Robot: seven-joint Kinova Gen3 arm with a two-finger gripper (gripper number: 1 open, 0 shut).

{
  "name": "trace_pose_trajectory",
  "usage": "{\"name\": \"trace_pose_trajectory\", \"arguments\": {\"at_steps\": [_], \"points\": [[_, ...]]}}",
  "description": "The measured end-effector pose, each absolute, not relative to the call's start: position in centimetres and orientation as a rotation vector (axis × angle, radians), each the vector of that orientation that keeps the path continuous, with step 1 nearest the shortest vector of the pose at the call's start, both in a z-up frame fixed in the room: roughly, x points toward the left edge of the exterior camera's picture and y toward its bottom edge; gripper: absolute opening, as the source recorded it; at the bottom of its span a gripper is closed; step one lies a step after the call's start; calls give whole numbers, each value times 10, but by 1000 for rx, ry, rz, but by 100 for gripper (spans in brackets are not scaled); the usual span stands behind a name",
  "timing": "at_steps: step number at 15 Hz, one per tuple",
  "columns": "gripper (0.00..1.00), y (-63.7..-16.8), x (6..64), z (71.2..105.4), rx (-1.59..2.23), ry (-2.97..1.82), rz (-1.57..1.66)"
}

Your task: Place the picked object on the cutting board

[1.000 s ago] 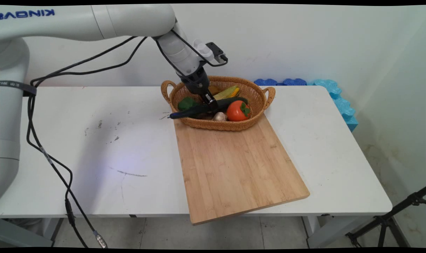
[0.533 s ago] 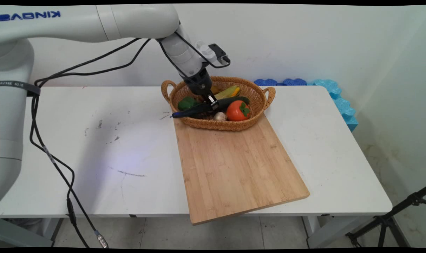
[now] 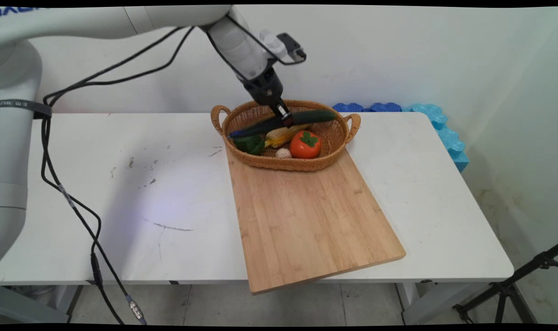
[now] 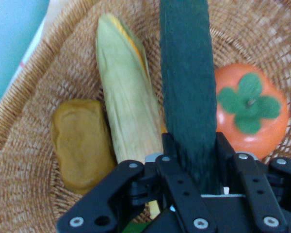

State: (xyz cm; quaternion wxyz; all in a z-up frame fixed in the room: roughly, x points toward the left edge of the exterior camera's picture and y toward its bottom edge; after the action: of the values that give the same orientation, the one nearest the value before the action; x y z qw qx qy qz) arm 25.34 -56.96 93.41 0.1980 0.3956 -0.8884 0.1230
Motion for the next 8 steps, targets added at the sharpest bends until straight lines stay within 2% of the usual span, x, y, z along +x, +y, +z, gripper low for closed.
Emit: {"name": "trace_pose_trajectory", "arguments": {"at_steps": [8], "points": [[0,-521,250,999,948,-2429,239]]}}
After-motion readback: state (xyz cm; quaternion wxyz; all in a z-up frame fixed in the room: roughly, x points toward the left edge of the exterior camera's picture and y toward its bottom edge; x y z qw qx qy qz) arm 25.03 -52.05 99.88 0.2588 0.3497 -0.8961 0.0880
